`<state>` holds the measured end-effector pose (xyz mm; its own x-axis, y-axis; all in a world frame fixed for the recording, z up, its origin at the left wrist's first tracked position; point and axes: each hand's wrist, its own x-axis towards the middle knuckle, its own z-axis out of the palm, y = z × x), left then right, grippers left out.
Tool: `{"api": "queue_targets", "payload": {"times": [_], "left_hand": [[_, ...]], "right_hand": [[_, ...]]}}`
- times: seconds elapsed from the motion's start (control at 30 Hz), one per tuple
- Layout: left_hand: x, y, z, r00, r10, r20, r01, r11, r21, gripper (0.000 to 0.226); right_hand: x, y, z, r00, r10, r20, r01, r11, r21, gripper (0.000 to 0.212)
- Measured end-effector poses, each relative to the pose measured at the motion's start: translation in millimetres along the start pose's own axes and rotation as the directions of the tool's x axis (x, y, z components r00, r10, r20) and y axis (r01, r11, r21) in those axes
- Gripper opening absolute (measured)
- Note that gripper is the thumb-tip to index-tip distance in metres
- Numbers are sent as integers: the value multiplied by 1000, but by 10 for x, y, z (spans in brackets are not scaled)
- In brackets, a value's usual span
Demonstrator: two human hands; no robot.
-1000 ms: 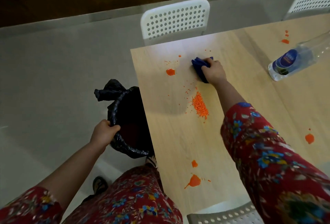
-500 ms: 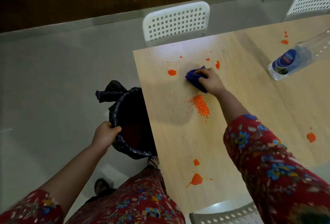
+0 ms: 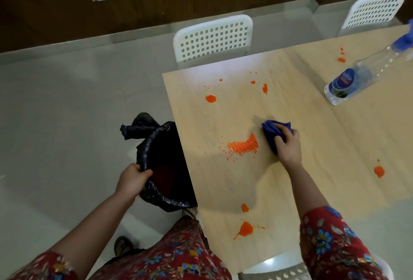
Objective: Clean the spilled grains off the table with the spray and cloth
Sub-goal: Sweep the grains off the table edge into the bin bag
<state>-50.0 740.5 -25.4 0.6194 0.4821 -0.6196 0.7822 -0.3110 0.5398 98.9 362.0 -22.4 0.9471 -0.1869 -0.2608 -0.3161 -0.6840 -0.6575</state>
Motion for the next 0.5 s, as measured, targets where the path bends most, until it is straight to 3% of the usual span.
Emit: {"api": "queue_targets", "payload": {"times": [0.13,0.2,0.3,0.43,0.5], "left_hand": [[-26,28,11,1000,13,16,-13,1000,-5,20],[-41,32,14,1000,18,20,-18,1000,-3,26],[-79,-13,27,1000,16,17,-16,1000,3,31],[-106,-72,41,1000,20,3,-20,1000,-15,29],[-124,-84,48,1000,21,-3,-21,999,-26,25]], "right_hand": [[-215,-257,360,980,-167,110,170,985,-24,42],[-330,-342,477,963,-210,170,205,978,47,41],[-464,-256,388,992,-125,3,122,975,184,41],[-673,93,170,977,132,-165,-120,989,83,49],[-875,61,307,971,137,-196,-128,990,58,52]]}}
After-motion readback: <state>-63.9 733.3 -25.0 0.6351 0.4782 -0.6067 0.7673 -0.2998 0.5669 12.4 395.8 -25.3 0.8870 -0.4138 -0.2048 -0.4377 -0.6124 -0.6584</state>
